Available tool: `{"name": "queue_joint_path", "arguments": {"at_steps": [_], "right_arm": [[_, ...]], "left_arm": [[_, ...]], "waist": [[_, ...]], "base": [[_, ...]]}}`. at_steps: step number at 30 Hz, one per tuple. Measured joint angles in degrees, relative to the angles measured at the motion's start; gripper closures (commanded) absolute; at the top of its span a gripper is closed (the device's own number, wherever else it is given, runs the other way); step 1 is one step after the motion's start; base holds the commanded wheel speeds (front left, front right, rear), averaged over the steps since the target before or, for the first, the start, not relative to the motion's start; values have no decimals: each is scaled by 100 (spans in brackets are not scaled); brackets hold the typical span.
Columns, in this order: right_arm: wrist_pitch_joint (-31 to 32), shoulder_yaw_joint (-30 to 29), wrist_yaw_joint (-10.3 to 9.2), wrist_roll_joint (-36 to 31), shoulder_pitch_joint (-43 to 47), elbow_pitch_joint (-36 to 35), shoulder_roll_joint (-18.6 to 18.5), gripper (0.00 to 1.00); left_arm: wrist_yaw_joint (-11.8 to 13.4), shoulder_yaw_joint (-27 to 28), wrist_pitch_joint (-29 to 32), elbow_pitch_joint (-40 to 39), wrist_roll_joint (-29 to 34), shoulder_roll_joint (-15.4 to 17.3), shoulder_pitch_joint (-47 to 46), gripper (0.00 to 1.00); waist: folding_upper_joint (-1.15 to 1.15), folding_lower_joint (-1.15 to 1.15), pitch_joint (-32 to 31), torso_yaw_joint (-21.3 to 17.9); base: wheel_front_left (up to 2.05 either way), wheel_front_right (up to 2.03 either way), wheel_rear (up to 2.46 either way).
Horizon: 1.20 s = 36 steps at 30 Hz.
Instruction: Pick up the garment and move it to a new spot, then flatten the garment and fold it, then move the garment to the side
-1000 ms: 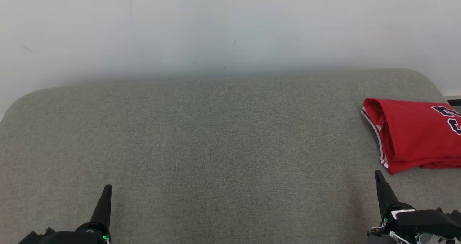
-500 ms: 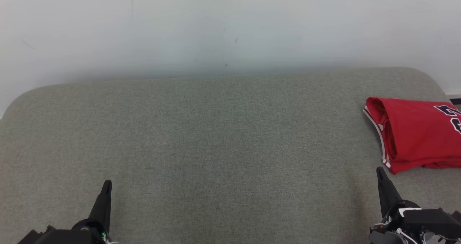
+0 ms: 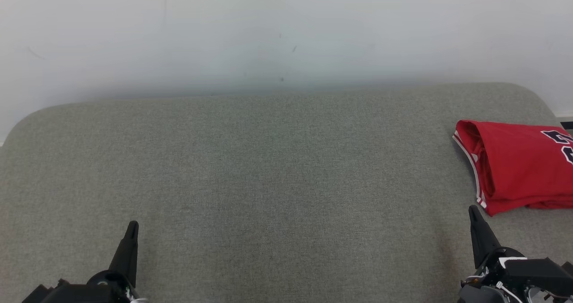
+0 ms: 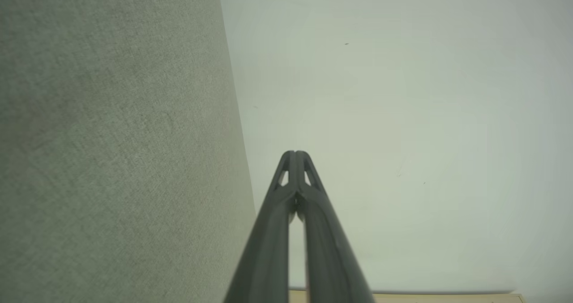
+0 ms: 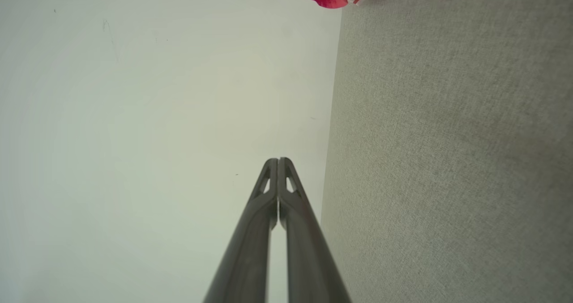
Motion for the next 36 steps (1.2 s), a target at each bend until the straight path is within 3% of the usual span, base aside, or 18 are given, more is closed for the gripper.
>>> {"name": "queue_joint_path", "arguments": {"at_steps": [36], "right_arm": [[0, -1, 0, 1, -1, -1, 1, 100]], "left_arm": [[0, 1, 0, -1, 0, 0, -1, 100]], "waist": [[0, 0, 0, 0]], "base": [[0, 0, 0]]}}
